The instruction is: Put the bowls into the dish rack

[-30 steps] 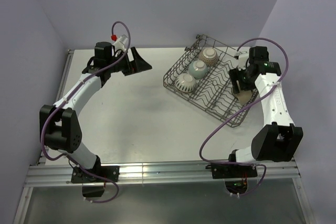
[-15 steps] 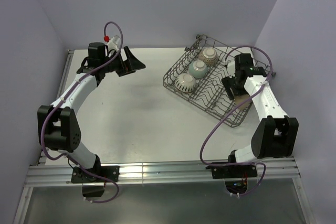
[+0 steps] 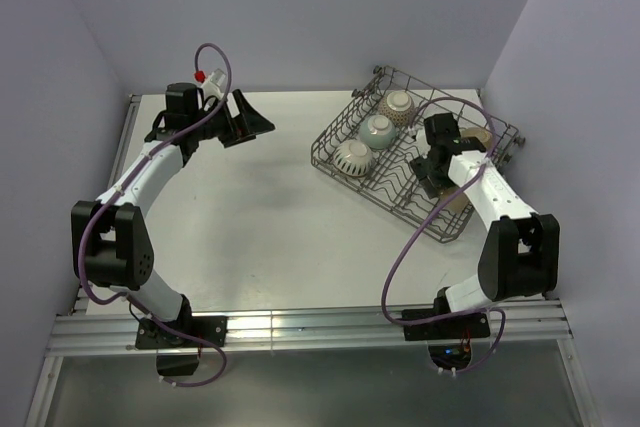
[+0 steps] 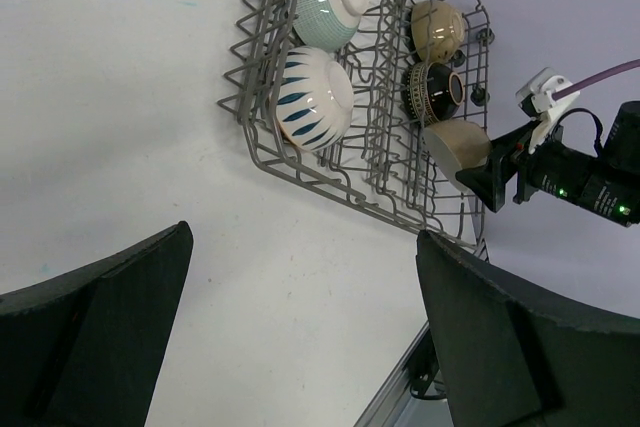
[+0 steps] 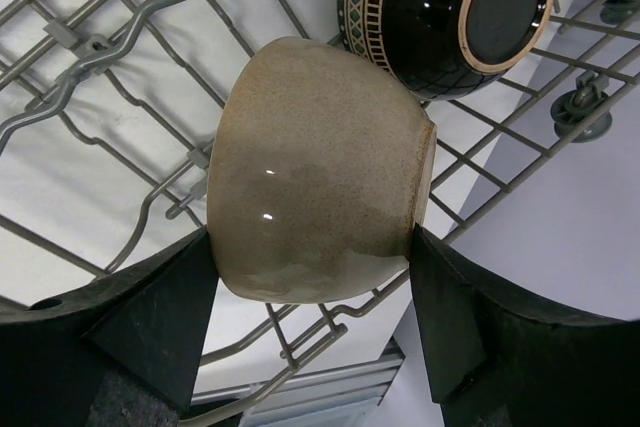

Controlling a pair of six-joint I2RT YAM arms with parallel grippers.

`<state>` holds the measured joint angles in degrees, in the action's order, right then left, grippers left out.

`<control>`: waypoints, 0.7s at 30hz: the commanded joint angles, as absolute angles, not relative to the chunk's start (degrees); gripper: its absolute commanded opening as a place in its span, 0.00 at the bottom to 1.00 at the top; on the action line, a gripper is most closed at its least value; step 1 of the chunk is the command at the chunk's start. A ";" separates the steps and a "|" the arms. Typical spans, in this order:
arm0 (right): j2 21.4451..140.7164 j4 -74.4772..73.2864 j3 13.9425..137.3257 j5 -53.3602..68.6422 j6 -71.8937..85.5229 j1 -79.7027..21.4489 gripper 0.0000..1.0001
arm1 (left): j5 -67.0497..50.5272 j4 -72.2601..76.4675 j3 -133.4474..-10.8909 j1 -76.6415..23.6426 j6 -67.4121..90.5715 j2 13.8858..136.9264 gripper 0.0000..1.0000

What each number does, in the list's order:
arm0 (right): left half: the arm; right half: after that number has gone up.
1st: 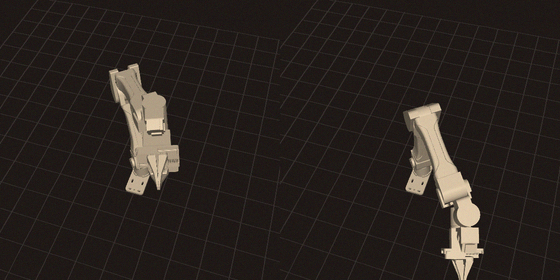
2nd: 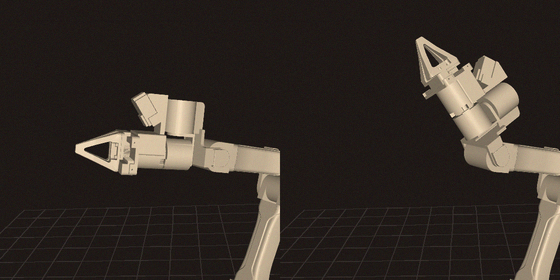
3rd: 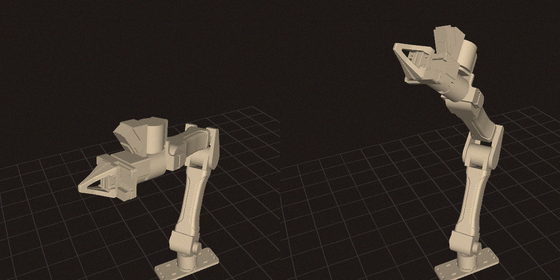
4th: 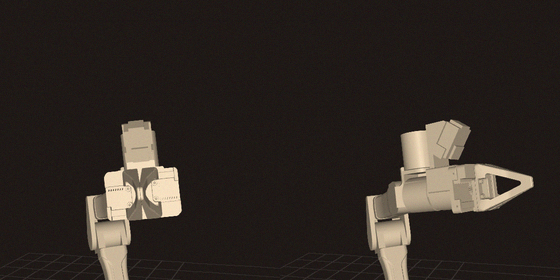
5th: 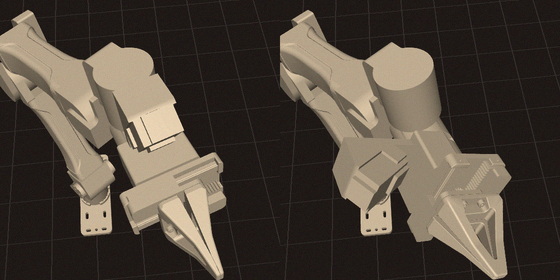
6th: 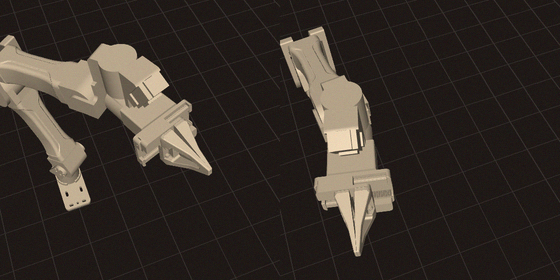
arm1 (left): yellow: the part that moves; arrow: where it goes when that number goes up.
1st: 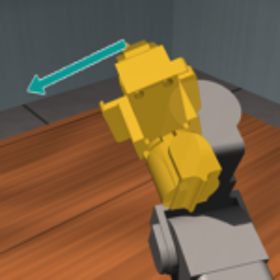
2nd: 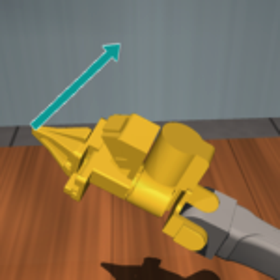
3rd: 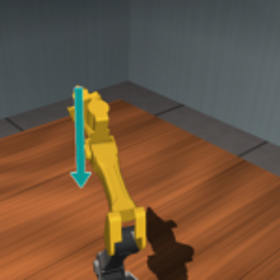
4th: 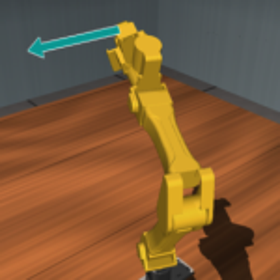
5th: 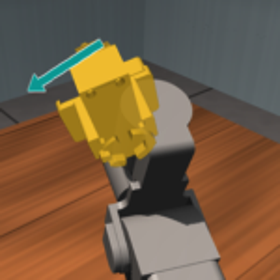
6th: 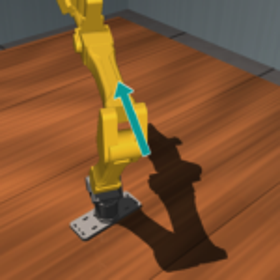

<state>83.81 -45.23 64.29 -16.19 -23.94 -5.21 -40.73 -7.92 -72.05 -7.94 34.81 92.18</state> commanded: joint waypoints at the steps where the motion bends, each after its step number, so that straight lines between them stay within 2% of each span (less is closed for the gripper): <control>1: 83.58 -40.61 64.07 -22.66 -24.87 -6.33 0.00 | -41.84 -5.36 -71.37 -7.47 35.33 90.35 0.99; 21: 86.92 -39.11 61.44 -27.60 -22.85 -9.40 0.00 | -41.66 -5.27 -70.23 -6.33 34.98 89.91 1.00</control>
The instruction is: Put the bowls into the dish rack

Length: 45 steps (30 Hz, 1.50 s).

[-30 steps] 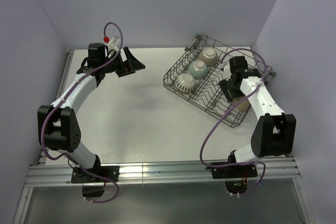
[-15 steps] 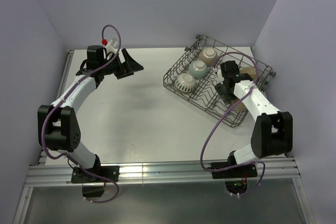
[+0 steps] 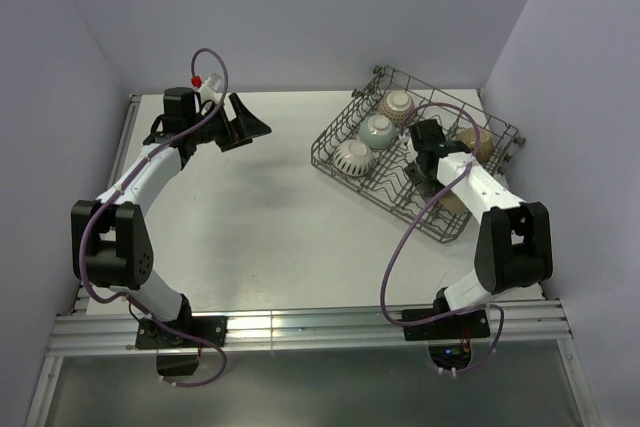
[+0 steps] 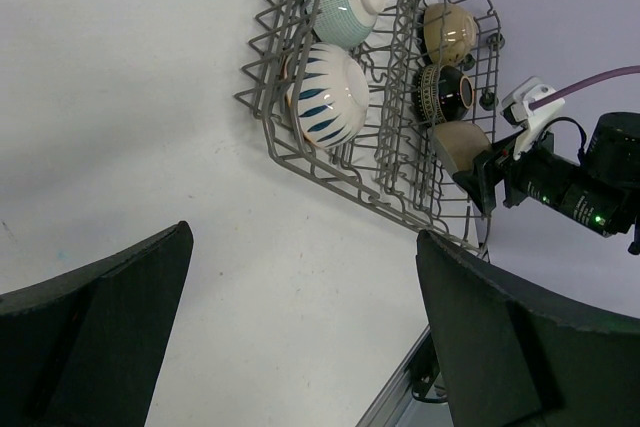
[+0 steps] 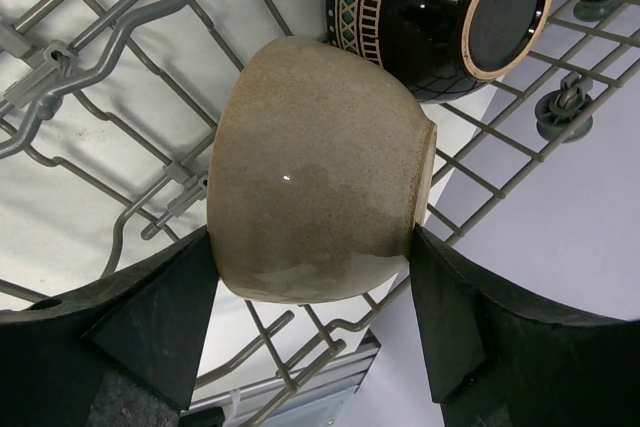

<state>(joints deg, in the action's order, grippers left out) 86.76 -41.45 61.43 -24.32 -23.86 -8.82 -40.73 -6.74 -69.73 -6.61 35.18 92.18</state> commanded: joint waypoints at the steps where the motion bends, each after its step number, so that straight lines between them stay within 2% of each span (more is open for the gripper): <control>1: 87.18 -39.20 61.52 -27.68 -22.68 -9.40 0.02 | -41.75 -5.27 -70.05 -6.33 34.89 89.91 1.00; 6: 88.06 -42.44 62.83 -25.14 -20.84 -9.76 0.20 | -41.84 -5.71 -70.14 -6.33 34.45 90.26 0.99; 7: 88.41 -43.15 63.28 -24.61 -20.40 -9.84 0.35 | -41.84 -5.97 -70.31 -6.33 34.45 90.26 0.99; 10: 88.50 -45.17 64.42 -22.77 -19.42 -9.93 0.61 | -41.84 -5.54 -69.96 -6.24 34.63 90.35 1.00; 15: 88.77 -47.11 65.13 -21.45 -18.55 -10.11 0.76 | -42.01 -5.45 -69.61 -6.24 34.89 90.61 0.99; 19: 88.42 -47.64 65.65 -20.83 -17.76 -10.28 1.00 | -41.92 -5.36 -69.26 -6.06 34.89 90.26 1.00; 34: 85.79 -50.18 68.37 -18.28 -16.35 -10.46 1.00 | -42.28 -6.67 -68.12 -4.92 34.54 87.10 1.00; 41: 79.63 -54.48 74.96 -10.47 -15.47 -9.41 1.00 | -45.87 -18.96 -73.02 -1.41 26.22 83.24 1.00; 45: 76.82 -57.56 82.07 -2.22 -13.54 -8.88 1.00 | -46.15 -32.30 -75.67 -0.18 18.39 80.34 1.00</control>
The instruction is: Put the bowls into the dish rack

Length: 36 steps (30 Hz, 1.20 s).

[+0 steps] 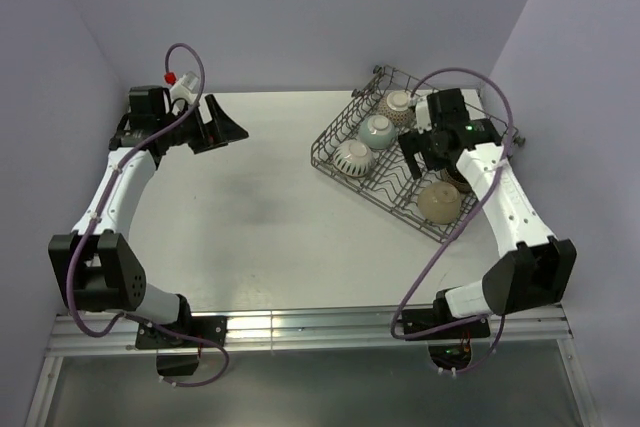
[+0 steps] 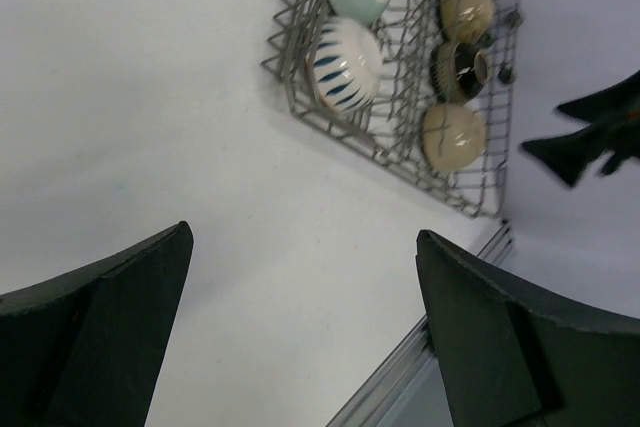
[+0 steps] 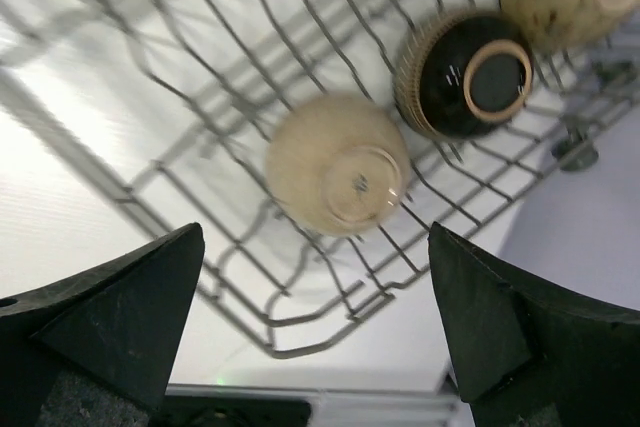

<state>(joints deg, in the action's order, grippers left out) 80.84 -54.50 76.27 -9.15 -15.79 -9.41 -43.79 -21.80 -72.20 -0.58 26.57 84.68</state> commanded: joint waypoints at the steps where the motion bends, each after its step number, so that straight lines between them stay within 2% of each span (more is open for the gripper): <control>1: 75.86 -58.26 83.39 2.24 -12.93 -8.79 1.00 | -44.66 -34.52 -76.89 -0.18 14.71 79.64 1.00; 4: 72.70 -60.82 87.01 12.17 -10.29 -8.53 1.00 | -41.58 -41.03 -78.04 -0.18 10.73 76.47 1.00; 8: 67.25 -59.34 84.65 19.22 -7.83 -5.54 1.00 | -36.65 -46.22 -77.35 1.32 5.81 72.35 0.99; 14: 54.77 -47.57 68.15 27.59 -1.33 -5.54 1.00 | -36.21 -48.69 -69.28 1.32 -2.72 65.06 0.99; 18: 49.15 -44.48 62.41 27.16 -1.58 -5.89 1.00 | -30.60 -47.38 -64.87 1.32 -5.09 59.34 1.00; 26: 42.46 -41.23 53.89 25.05 -1.14 -5.98 1.00 | -28.39 -44.56 -57.39 1.32 -4.49 53.62 1.00; 36: 39.55 -42.71 53.17 23.55 -1.67 -5.89 1.00 | -24.97 -42.11 -55.99 1.32 -2.82 50.19 0.99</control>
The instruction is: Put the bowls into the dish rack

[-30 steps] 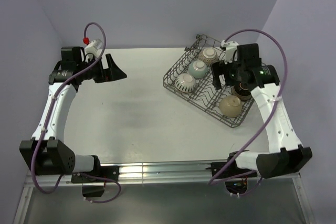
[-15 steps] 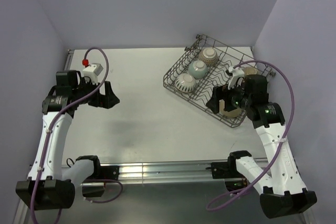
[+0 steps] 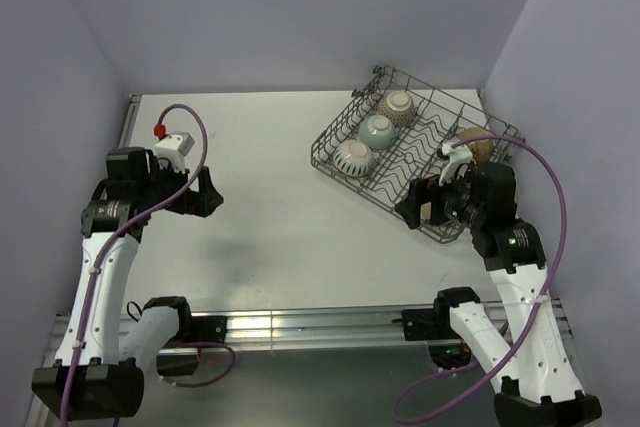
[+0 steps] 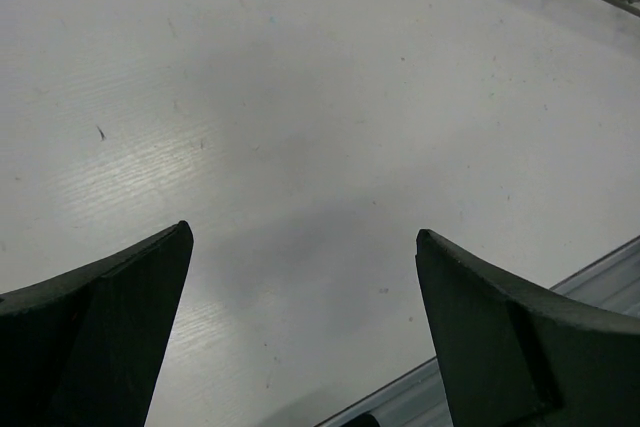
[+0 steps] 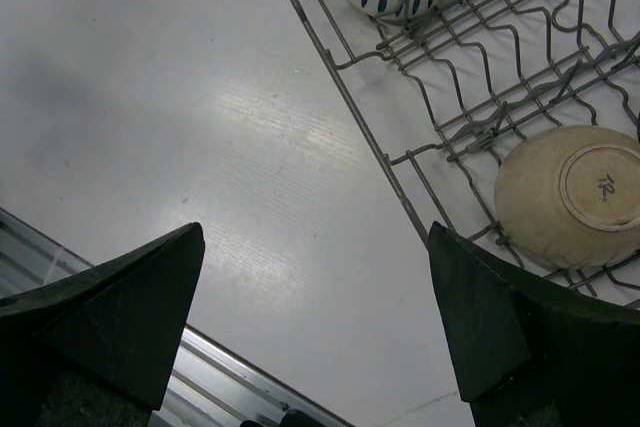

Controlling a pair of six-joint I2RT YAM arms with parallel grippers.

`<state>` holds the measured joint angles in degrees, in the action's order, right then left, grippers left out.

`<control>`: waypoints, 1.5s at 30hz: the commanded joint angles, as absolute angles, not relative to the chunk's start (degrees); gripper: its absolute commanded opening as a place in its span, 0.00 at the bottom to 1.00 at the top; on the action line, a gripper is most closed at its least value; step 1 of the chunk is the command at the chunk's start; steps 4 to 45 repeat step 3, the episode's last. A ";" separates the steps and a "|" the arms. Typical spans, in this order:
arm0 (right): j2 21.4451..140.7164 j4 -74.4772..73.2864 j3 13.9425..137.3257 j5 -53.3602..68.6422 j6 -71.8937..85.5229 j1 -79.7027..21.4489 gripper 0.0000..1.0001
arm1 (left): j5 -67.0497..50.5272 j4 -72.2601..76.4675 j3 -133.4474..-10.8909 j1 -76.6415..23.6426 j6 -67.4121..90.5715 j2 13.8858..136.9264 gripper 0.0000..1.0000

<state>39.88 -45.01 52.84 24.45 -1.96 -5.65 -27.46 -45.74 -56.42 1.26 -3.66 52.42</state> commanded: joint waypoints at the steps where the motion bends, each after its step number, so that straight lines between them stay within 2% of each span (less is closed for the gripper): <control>1: 39.55 -42.80 53.26 23.55 -1.76 -5.80 1.00 | -24.70 -41.40 -55.38 1.32 -2.46 49.40 1.00; 45: 39.55 -42.89 53.35 23.82 -1.85 -5.63 1.00 | -24.52 -41.40 -55.37 1.32 -2.81 48.87 0.99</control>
